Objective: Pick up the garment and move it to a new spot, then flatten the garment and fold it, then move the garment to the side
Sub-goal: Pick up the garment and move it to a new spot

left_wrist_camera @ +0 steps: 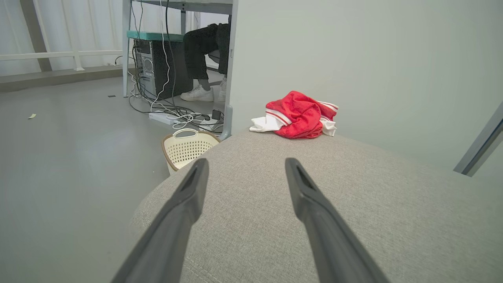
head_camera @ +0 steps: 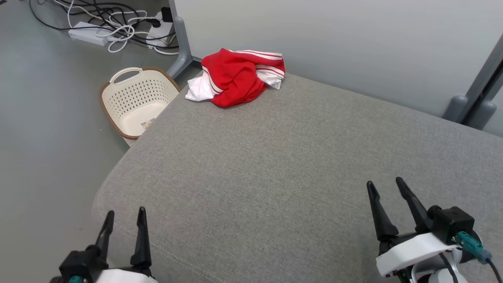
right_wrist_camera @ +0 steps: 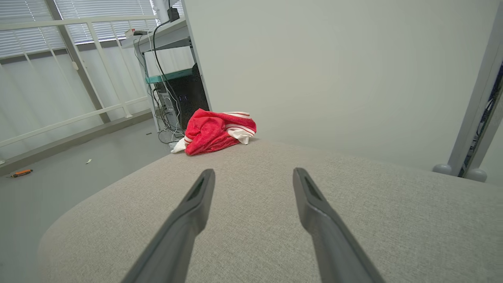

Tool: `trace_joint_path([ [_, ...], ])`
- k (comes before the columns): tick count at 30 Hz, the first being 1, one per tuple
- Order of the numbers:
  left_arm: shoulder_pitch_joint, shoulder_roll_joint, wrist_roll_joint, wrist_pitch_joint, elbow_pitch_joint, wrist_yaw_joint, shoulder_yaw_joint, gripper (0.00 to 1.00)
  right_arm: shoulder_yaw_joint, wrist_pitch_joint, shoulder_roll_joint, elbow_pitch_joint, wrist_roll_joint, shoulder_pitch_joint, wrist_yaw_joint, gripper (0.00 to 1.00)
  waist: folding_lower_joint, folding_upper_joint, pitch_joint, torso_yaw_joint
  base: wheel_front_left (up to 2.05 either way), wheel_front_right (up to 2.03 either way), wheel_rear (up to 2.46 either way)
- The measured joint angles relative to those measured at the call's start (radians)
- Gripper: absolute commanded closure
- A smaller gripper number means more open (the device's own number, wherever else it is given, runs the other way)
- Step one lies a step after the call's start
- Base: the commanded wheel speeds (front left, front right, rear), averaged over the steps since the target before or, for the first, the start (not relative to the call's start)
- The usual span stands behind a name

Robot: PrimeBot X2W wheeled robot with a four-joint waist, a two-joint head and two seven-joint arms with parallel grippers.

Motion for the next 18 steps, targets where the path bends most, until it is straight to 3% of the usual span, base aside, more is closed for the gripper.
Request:
trace_joint_path([
  [10,-0.196,0.092,0.028,0.031,-0.017,-0.020,0.016,0.00,-0.059,0.029,0.000,-0.070,-0.069,-0.054,0.000,0.00,0.0000,0.0000,0.076,-0.056,0.00,0.00,0.00],
  [18,-0.540,0.178,0.016,0.141,0.040,-0.100,0.014,0.00,-0.082,0.065,0.000,-0.157,-0.147,-0.139,0.000,0.00,0.0000,0.0000,0.192,-0.125,0.00,0.00,0.00],
])
